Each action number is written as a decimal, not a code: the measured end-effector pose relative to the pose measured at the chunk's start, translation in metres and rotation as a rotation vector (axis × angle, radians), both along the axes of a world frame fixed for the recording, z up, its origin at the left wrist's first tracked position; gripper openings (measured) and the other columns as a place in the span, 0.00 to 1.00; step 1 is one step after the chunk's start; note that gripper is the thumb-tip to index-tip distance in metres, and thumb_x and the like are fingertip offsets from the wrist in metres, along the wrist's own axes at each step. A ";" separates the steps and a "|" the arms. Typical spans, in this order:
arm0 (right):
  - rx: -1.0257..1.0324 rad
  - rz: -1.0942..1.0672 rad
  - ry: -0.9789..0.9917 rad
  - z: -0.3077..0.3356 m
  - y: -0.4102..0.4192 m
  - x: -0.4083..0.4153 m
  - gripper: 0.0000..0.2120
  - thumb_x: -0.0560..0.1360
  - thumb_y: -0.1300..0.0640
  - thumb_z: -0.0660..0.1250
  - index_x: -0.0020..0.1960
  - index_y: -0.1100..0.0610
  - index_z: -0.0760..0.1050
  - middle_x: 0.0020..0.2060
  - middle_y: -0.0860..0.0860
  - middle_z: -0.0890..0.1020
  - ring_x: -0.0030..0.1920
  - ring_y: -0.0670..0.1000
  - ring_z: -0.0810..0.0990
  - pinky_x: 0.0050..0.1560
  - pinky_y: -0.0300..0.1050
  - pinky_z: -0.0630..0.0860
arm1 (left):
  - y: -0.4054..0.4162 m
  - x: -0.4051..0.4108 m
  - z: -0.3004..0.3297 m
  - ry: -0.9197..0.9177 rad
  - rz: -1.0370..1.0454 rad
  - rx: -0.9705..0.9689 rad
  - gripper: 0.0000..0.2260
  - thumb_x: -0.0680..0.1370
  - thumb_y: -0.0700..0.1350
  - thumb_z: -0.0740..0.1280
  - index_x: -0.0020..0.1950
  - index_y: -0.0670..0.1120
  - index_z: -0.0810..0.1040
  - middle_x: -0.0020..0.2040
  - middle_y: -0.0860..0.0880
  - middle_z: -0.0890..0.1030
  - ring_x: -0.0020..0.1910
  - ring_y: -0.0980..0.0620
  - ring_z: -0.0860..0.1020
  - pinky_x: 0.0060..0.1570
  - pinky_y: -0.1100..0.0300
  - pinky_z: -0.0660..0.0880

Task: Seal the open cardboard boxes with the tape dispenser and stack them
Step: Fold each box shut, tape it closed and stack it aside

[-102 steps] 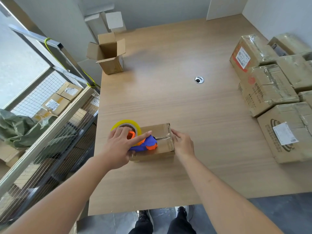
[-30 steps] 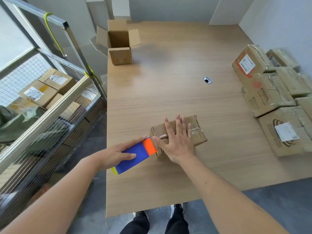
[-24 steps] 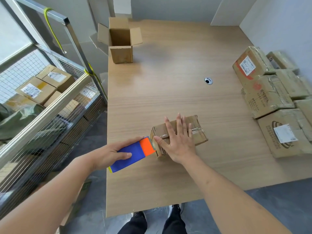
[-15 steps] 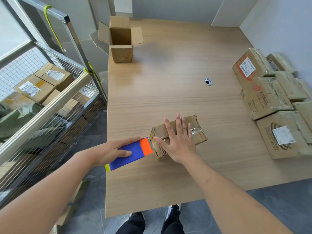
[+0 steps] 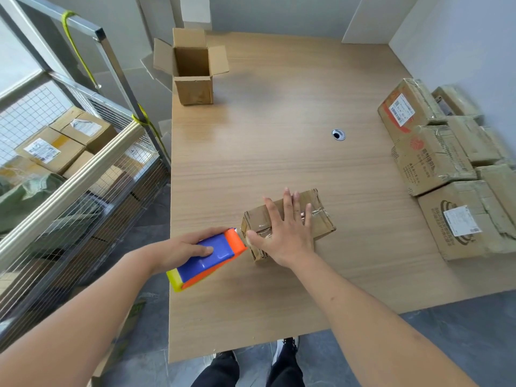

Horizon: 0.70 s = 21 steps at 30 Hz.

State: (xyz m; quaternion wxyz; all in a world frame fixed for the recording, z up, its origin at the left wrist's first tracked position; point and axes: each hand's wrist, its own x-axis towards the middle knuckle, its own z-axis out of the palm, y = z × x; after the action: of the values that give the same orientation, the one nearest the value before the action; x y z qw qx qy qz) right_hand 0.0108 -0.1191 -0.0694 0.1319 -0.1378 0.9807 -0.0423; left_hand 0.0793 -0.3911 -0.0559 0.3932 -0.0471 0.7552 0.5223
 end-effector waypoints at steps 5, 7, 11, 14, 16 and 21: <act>0.053 -0.084 -0.072 0.016 -0.022 0.010 0.47 0.68 0.27 0.54 0.81 0.46 0.46 0.80 0.60 0.33 0.79 0.65 0.30 0.74 0.73 0.33 | -0.004 0.001 0.011 0.053 -0.045 -0.048 0.26 0.85 0.47 0.63 0.72 0.77 0.63 0.74 0.70 0.66 0.72 0.61 0.67 0.71 0.57 0.63; 0.078 -0.140 -0.100 0.018 -0.024 0.017 0.45 0.74 0.30 0.60 0.81 0.43 0.41 0.78 0.61 0.29 0.77 0.68 0.28 0.75 0.72 0.37 | -0.008 0.007 0.018 0.066 -0.034 -0.051 0.26 0.85 0.48 0.63 0.72 0.79 0.62 0.72 0.73 0.67 0.71 0.62 0.69 0.70 0.56 0.65; 0.121 -0.092 -0.120 0.024 -0.020 0.027 0.40 0.78 0.36 0.63 0.79 0.36 0.40 0.79 0.61 0.33 0.78 0.70 0.34 0.77 0.68 0.45 | -0.016 0.017 0.032 0.070 0.018 0.014 0.27 0.83 0.48 0.67 0.71 0.78 0.64 0.65 0.63 0.78 0.63 0.55 0.80 0.64 0.55 0.77; 0.115 0.072 -0.151 0.031 -0.004 0.028 0.36 0.80 0.47 0.66 0.79 0.36 0.48 0.81 0.59 0.37 0.80 0.68 0.38 0.80 0.61 0.49 | -0.017 0.019 0.045 0.123 -0.015 -0.030 0.30 0.79 0.49 0.70 0.72 0.77 0.64 0.62 0.51 0.79 0.55 0.47 0.83 0.61 0.47 0.80; 0.059 0.191 -0.161 0.035 0.012 0.028 0.35 0.77 0.58 0.69 0.77 0.38 0.57 0.82 0.53 0.37 0.81 0.62 0.37 0.80 0.55 0.48 | -0.015 0.021 0.053 0.171 -0.067 -0.039 0.33 0.78 0.46 0.71 0.74 0.76 0.63 0.61 0.59 0.79 0.53 0.52 0.82 0.60 0.49 0.80; 0.044 0.489 -0.195 0.048 0.048 0.024 0.39 0.68 0.75 0.64 0.70 0.43 0.67 0.82 0.43 0.37 0.82 0.52 0.38 0.80 0.48 0.40 | 0.002 0.027 0.073 0.292 -0.139 -0.082 0.38 0.76 0.40 0.71 0.76 0.74 0.62 0.67 0.71 0.73 0.59 0.63 0.77 0.56 0.59 0.74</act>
State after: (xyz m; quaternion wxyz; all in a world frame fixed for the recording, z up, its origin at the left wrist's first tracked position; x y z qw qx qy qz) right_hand 0.0353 -0.0714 -0.0216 0.2351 -0.3632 0.9016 -0.0009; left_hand 0.1058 -0.3890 0.0170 0.3122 0.0657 0.8264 0.4640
